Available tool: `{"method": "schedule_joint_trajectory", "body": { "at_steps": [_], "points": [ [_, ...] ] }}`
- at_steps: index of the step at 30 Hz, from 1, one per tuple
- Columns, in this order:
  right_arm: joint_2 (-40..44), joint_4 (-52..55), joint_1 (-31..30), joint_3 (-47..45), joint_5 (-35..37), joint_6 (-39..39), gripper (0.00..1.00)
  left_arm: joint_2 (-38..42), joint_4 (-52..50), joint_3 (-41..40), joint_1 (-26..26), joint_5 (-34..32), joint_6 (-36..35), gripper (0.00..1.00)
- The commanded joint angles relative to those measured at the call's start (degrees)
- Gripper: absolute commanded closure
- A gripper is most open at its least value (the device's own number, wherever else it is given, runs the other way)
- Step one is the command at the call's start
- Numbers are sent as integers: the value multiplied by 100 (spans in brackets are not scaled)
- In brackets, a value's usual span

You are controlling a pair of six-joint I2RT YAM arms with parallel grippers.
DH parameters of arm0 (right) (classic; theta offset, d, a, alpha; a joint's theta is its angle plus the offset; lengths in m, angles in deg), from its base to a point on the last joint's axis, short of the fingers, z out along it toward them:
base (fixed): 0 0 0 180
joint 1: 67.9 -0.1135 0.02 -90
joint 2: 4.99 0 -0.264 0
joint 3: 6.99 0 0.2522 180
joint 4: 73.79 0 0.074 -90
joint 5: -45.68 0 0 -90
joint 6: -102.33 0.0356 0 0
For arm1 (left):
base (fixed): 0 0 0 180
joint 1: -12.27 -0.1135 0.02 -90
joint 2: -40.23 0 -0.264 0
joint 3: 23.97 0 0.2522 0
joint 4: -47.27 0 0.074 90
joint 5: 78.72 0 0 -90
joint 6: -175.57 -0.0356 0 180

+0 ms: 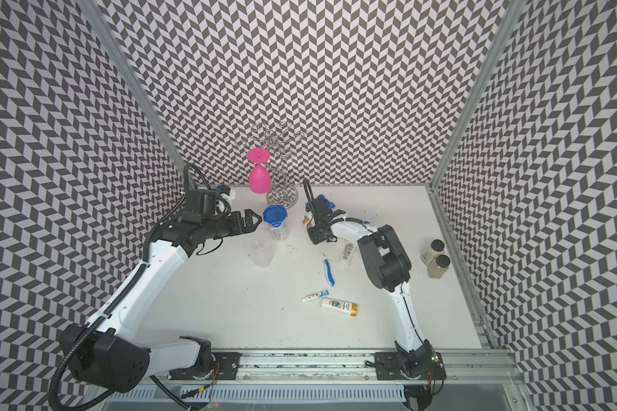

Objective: Pack away toiletry kits
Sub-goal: Pick up the toiletry item from the center of the board.

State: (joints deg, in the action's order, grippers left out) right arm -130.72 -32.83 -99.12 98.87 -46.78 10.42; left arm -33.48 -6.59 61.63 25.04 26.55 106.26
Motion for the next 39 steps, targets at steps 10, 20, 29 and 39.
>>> {"method": "schedule_joint_trajectory", "body": {
  "at_steps": [10, 20, 29, 39],
  "points": [
    [2399, -1651, -16, -2231, -2102, -452, 91, 195, 245, -119, 749, 620, -296, 1],
    [4057, -2187, -261, -3286, -3369, -96, 93, 170, 1812, -932, 1297, 1293, 505, 1],
    [4492, -2554, -681, -3455, -3840, 389, 93, -151, 2502, -1156, 1638, 1495, 870, 6],
    [4276, -2540, -685, -3147, -3733, 491, 72, 199, 2243, -1287, 1499, 1224, 856, 82]
  ]
}}
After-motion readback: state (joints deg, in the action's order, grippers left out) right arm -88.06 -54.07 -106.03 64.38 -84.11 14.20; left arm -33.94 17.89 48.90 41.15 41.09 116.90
